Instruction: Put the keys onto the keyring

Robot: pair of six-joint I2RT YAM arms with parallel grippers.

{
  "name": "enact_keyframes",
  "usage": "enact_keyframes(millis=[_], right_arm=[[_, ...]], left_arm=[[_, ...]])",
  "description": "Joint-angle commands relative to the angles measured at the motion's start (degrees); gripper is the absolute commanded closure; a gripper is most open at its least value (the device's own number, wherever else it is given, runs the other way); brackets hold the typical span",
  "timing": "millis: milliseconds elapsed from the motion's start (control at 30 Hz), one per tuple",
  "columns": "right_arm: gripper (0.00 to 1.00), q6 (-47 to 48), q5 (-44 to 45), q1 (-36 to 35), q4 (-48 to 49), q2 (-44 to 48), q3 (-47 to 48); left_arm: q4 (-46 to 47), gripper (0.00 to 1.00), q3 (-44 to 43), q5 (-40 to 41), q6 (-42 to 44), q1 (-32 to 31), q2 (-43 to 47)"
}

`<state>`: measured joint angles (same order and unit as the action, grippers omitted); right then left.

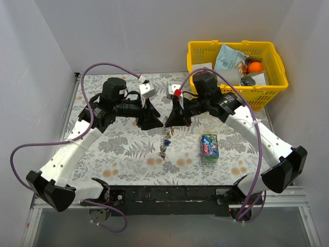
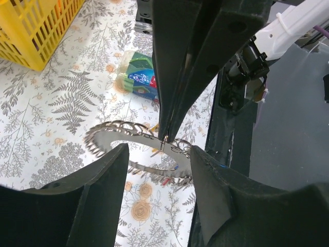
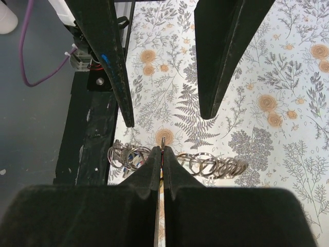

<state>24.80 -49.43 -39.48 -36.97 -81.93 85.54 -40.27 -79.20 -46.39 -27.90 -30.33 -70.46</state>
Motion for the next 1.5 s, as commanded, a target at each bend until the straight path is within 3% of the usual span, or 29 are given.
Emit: enact_keyframes(millis=[0, 433, 767, 1067, 1233, 1267, 1367, 1400, 1467], right_arm=[[0.99, 0.6, -3.0, 0.2, 3.0, 2.0, 1.3], [0.99, -0.4, -3.8, 0.2, 4.9, 3.0, 0.2], [0.99, -1.0, -3.6, 0.4, 6.0, 3.6, -0.5], [0.99, -1.6, -3.6, 0.3, 6.9, 3.9, -0.9], [0.99, -3.8, -2.0, 0.4, 10.1, 4.8, -2.3], [0.97, -4.4, -1.7, 0.3, 12.1, 5.1, -2.7], [0.75, -7.4, -0.7, 0.3, 17.4, 7.2, -5.5], [0.61, -8.6, -0.7, 0.3, 18.5, 8.2, -6.6], [0.49, -9.7, -0.2, 0.4, 21.6, 9.3, -7.7]], left_arm=[[-0.3, 0.51, 0.8, -2.4, 1.9, -0.7, -0.1], [0.1, 0.66, 1.5, -3.2, 2.1, -2.2, -2.1], [0.2, 1.0, 2.3, -3.0, 2.0, -2.5, -1.7], [3.4, 1.0, 4.2, -3.5, 2.1, -2.9, -0.3], [11.9, 1.0, 9.1, -2.0, 0.1, -3.0, 3.9], [13.6, 1.0, 11.1, -1.8, -1.1, -3.1, 4.7], [20.0, 1.0, 14.8, -1.2, -3.8, -3.1, 7.7], [22.8, 1.0, 15.6, -0.8, -4.6, -3.1, 8.8], [25.1, 1.0, 16.8, -0.5, -6.3, -3.1, 9.7]])
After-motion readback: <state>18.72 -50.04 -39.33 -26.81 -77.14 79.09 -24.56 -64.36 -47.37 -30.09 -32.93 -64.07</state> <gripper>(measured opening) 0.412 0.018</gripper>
